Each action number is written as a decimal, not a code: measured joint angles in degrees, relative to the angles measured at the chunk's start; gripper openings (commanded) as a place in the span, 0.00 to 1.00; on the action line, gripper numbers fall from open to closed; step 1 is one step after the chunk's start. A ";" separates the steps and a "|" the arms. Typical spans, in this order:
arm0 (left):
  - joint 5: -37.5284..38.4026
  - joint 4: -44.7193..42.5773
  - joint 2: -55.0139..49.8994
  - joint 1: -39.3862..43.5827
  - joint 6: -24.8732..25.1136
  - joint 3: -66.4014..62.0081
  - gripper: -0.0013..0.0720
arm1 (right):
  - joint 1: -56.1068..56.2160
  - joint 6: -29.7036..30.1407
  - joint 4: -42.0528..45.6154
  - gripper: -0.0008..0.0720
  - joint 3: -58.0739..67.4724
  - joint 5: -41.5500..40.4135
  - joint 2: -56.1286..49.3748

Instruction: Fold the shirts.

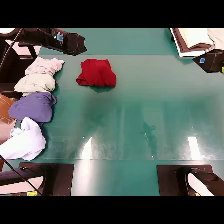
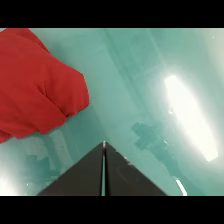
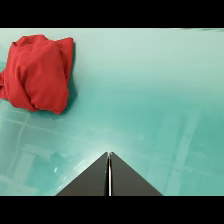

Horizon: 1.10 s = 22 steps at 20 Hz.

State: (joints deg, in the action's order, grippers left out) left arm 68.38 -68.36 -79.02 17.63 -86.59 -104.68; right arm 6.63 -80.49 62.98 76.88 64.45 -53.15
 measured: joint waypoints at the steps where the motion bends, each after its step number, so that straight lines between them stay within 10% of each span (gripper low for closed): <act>1: 0.00 0.02 0.00 0.00 0.00 0.00 0.05 | 0.00 0.00 0.00 0.03 0.00 0.00 0.00; 15: -0.96 0.04 0.00 0.00 -0.02 0.00 0.05 | 0.00 0.00 0.00 0.04 0.00 -0.02 0.00; 16: -2.12 0.04 -0.07 0.00 -0.02 0.00 0.14 | 0.00 0.00 0.00 0.04 0.00 -0.15 0.00; 18: -5.42 -0.35 -0.72 -0.02 -0.02 0.02 0.83 | 0.00 0.00 -0.11 0.04 0.00 -1.09 0.00; 22: -11.76 -2.10 -5.73 -0.11 -1.53 1.27 0.85 | 0.00 0.00 -0.42 0.04 0.00 -1.99 0.00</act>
State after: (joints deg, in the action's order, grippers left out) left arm 56.62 -70.46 -84.75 17.52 -88.12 -103.42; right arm 6.63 -80.49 62.57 76.88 62.46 -53.15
